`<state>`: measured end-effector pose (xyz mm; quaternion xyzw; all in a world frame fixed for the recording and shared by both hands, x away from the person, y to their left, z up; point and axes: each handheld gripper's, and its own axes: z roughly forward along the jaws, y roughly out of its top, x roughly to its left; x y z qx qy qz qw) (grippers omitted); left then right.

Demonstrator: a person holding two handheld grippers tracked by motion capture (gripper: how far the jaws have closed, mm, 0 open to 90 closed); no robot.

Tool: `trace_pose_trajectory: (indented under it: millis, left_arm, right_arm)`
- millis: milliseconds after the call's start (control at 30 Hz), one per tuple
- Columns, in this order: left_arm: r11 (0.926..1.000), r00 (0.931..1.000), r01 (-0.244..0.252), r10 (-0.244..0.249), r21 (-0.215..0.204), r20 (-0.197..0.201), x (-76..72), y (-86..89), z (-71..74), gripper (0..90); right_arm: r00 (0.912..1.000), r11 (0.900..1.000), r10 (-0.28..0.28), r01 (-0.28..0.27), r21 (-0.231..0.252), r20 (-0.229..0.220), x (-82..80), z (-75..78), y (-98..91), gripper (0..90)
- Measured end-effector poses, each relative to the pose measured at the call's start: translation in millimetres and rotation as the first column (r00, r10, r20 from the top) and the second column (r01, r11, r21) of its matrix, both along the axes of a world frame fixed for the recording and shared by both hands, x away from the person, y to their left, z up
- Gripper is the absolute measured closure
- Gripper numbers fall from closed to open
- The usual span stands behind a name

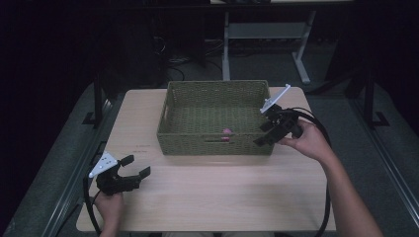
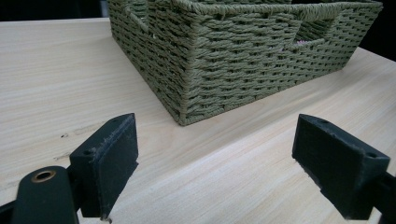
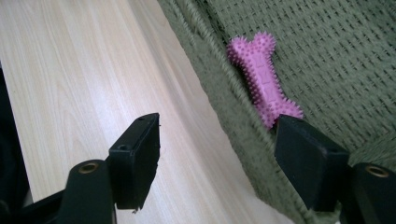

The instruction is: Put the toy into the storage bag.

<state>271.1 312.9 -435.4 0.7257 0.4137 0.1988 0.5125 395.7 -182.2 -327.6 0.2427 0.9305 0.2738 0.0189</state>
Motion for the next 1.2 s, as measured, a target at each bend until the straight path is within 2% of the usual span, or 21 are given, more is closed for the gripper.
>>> trace_pose_trajectory:
  millis: [367, 667, 833, 1200]
  left_arm:
    - [1.0, 1.0, 0.001, -0.001, 0.003, 0.0, -0.1, -0.8, -0.2, 13.9]
    - [1.0, 1.0, 0.003, -0.003, 0.003, -0.002, -0.2, -1.4, -0.2, 13.9]
    - [1.0, 1.0, 0.003, -0.003, 0.004, -0.001, -0.3, -1.5, -0.2, 13.9]
    - [1.0, 1.0, 0.004, -0.004, 0.007, 0.0, -0.4, -2.1, -0.2, 13.9]
  right_arm:
    - [0.9995, 0.9997, -0.012, 0.011, 0.022, 0.031, -25.7, -12.2, -11.7, 31.5]
    - [0.9993, 0.9995, -0.021, 0.02, 0.026, 0.031, -40.2, -23.4, -17.2, 30.0]
    - [0.9992, 0.9987, -0.038, 0.037, 0.034, 0.012, -47.5, -34.1, -22.5, 27.8]
    - [0.9983, 0.997, -0.058, 0.058, 0.05, 0.005, -60.3, -49.5, -29.0, 26.4]
